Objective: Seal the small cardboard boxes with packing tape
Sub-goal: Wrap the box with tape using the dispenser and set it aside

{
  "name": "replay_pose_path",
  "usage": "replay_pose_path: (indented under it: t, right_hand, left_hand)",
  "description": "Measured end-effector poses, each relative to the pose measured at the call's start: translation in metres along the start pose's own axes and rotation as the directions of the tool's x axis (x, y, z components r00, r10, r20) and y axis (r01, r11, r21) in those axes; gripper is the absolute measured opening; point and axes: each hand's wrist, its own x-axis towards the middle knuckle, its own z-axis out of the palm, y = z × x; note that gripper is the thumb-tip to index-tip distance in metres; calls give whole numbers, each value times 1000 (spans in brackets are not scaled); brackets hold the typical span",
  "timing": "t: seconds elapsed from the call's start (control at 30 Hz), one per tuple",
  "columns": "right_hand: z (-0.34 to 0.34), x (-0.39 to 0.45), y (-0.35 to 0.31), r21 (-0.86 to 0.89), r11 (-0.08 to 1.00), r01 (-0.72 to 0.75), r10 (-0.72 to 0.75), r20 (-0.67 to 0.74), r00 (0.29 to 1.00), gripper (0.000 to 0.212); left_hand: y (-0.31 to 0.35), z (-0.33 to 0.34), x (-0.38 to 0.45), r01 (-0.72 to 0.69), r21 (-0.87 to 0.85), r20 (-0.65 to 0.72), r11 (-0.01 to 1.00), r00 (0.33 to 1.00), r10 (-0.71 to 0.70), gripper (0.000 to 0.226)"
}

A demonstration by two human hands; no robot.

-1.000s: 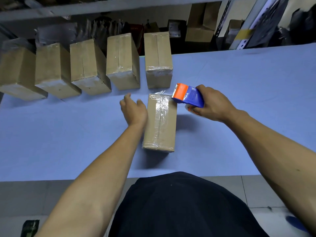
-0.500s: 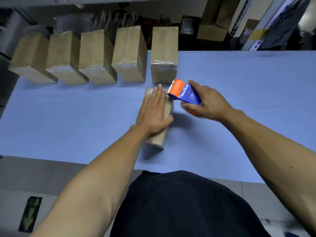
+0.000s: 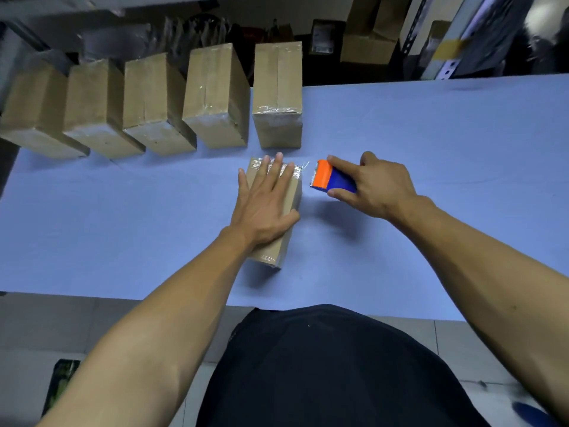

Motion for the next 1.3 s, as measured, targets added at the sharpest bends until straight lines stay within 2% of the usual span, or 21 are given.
replay_pose_path:
  t: [0.17, 0.4, 0.67, 0.8, 0.97, 1.03, 1.1, 1.2, 1.3]
  right_hand:
    - [-5, 19, -53, -99, 993, -66, 61, -49, 997, 65]
    - [-10, 33, -80, -100, 976, -195, 185, -101, 978, 34]
    - [-2, 39, -88, -37, 947, -318, 314, -94, 945, 33]
    - [13, 41, -96, -79, 944, -320, 320, -13, 947, 25]
    - [31, 24, -82, 132, 885, -446, 444, 45, 895, 46]
    - [37, 20, -79, 178, 870, -459, 459, 47, 887, 54]
    - [46, 16, -77, 201, 867, -457, 456, 54, 888, 58]
    - [62, 8, -71, 252, 861, -442, 423, 127, 897, 63]
    - [77, -6, -69, 365, 862, -351, 320, 146, 936, 66]
  left_hand:
    - [4, -1, -1, 65, -39, 20, 997, 998, -64, 93]
    - [17, -1, 2, 153, -83, 16, 985, 988, -152, 90]
    - [21, -4, 1, 159, -112, 8, 981, 987, -159, 90]
    - [22, 2, -8, 96, -103, -26, 990, 995, -99, 84]
    - [18, 4, -9, 91, -128, -23, 988, 995, -95, 83]
    - [12, 3, -10, 87, -214, -39, 973, 994, -98, 81]
    - [3, 3, -13, 81, -379, -107, 922, 986, -130, 75]
    - [-7, -2, -17, 90, -650, -181, 754, 946, -269, 62]
    - [-15, -1, -20, 115, -716, -209, 688, 906, -369, 50]
